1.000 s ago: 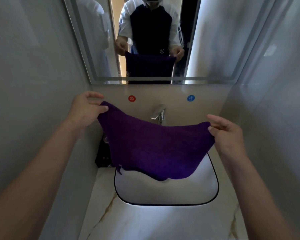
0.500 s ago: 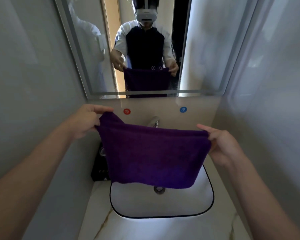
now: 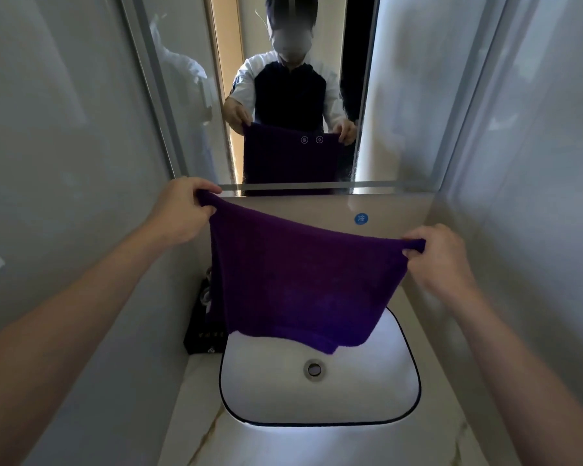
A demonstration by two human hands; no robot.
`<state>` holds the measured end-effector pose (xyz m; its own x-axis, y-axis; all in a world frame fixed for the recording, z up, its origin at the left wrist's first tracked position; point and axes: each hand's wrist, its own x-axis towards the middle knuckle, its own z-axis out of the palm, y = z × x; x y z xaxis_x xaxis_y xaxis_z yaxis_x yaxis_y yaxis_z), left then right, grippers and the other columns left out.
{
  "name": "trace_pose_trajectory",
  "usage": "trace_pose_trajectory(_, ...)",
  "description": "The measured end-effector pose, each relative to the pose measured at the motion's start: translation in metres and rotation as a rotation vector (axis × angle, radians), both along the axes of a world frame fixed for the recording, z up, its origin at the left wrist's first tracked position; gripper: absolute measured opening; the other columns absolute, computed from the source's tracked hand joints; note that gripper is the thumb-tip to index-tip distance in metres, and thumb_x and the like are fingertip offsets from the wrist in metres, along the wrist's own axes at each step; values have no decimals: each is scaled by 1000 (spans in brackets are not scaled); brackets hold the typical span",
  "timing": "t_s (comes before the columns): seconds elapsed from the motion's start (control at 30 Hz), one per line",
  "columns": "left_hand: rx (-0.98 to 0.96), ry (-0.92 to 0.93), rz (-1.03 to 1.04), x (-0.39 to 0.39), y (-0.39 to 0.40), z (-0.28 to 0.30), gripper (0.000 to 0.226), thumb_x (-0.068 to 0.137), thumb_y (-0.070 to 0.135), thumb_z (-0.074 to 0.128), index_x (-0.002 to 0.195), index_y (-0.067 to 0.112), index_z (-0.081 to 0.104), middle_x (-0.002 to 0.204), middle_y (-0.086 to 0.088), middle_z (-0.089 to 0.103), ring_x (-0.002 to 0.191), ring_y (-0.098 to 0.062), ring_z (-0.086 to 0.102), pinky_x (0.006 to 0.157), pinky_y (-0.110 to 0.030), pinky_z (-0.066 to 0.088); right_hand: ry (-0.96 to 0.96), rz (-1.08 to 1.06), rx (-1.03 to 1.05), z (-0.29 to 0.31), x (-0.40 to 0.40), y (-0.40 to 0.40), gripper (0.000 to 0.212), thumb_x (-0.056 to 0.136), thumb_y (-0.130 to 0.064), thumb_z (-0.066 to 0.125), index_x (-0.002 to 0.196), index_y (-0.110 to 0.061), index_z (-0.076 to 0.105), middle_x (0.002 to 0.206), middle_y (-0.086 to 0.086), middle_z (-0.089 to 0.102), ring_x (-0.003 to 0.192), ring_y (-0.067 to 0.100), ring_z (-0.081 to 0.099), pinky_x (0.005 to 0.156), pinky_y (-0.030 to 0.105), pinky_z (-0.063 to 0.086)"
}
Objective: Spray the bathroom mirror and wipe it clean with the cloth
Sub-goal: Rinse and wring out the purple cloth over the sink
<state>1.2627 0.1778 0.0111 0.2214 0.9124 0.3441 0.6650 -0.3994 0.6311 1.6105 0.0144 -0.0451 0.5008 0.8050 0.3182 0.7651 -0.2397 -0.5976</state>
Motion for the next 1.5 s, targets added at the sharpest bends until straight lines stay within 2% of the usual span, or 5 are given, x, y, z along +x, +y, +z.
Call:
trace_pose_trajectory(0.3, 124, 52, -17, 5, -7, 27, 37, 95, -7, 60, 126, 11, 69, 110, 0, 59, 95, -12, 53, 68, -13, 44, 272, 69, 3, 17, 8, -16, 37, 70, -6, 91, 66, -10, 54, 77, 2, 63, 69, 19, 57, 59, 30, 42)
trace_pose_trajectory(0.6, 225, 380, -43, -1, 7, 27, 16, 99, 8, 60, 110, 13, 70, 111, 0, 45, 103, -23, 51, 90, -35, 41, 491, 210, 28, 28, 21, -21, 39, 74, 9, 83, 73, -14, 51, 70, 5, 62, 74, 27, 64, 74, 45, 55)
trace_pose_trajectory(0.87, -585, -517, -187, -9, 7, -3, 20, 104, 14, 51, 113, 9, 68, 98, -4, 75, 87, -19, 74, 79, -37, 55, 688, 348, 62, 40, 27, -29, 25, 71, 8, 79, 88, -7, 69, 82, 9, 72, 78, 22, 71, 73, 31, 59)
trace_pose_trajectory(1.33, -887, -723, -255, -8, -2, -56, 22, 102, 16, 50, 111, 7, 67, 101, -8, 69, 91, -22, 65, 86, -37, 48, 1289, 160, 44, -26, 32, -7, 33, 104, -22, 50, 126, -2, 64, 121, 14, 73, 112, 28, 68, 92, 41, 50)
trace_pose_trajectory(1.5, -911, -695, -183, 6, -10, -64, 22, 102, 14, 52, 115, 3, 65, 102, -9, 68, 89, -21, 65, 77, -34, 51, 1249, 59, 43, -35, 19, -3, 22, 102, -17, 55, 114, -1, 62, 91, 11, 64, 74, 22, 59, 69, 35, 46)
